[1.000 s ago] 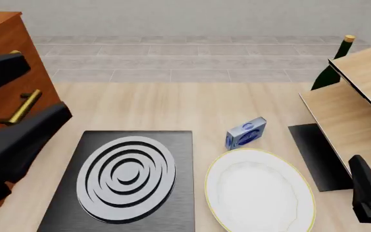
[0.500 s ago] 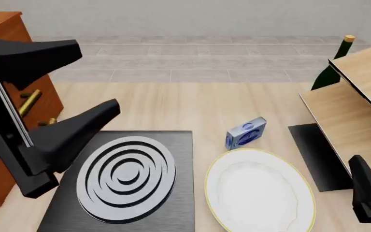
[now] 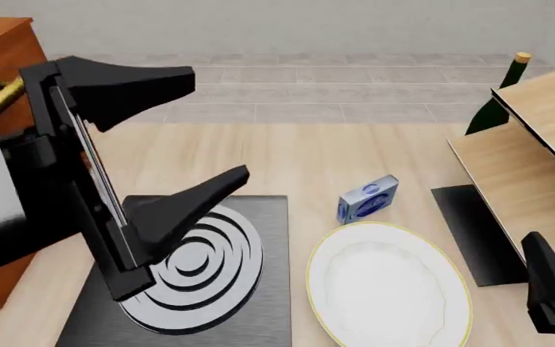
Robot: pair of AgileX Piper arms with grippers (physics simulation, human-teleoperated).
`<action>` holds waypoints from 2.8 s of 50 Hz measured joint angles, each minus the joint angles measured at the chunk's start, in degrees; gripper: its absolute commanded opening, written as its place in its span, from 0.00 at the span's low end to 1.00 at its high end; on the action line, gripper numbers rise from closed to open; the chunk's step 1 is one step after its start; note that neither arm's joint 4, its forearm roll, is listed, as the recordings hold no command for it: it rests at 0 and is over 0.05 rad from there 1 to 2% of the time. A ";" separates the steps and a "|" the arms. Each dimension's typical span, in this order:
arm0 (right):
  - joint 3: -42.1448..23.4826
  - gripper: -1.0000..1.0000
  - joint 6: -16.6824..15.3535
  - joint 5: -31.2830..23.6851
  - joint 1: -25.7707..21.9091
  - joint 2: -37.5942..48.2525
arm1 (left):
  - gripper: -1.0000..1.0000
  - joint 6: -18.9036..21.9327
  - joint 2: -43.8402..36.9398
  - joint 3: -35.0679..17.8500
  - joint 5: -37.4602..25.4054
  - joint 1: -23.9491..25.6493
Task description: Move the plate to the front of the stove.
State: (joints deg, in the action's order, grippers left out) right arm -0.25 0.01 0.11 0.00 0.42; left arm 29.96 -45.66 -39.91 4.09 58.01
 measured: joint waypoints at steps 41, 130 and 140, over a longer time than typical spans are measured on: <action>0.00 1.00 0.00 0.00 0.00 0.00 | 1.00 7.43 -13.25 -2.26 6.83 11.72; 0.00 1.00 -0.01 0.00 0.00 0.00 | 1.00 22.06 -36.08 1.07 18.45 21.66; 0.00 1.00 0.00 0.00 -0.01 0.00 | 1.00 22.68 -36.75 1.96 19.41 20.74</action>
State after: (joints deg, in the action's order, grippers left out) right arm -0.25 0.00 0.11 -0.01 0.42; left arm 52.63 -82.41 -37.94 23.50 78.75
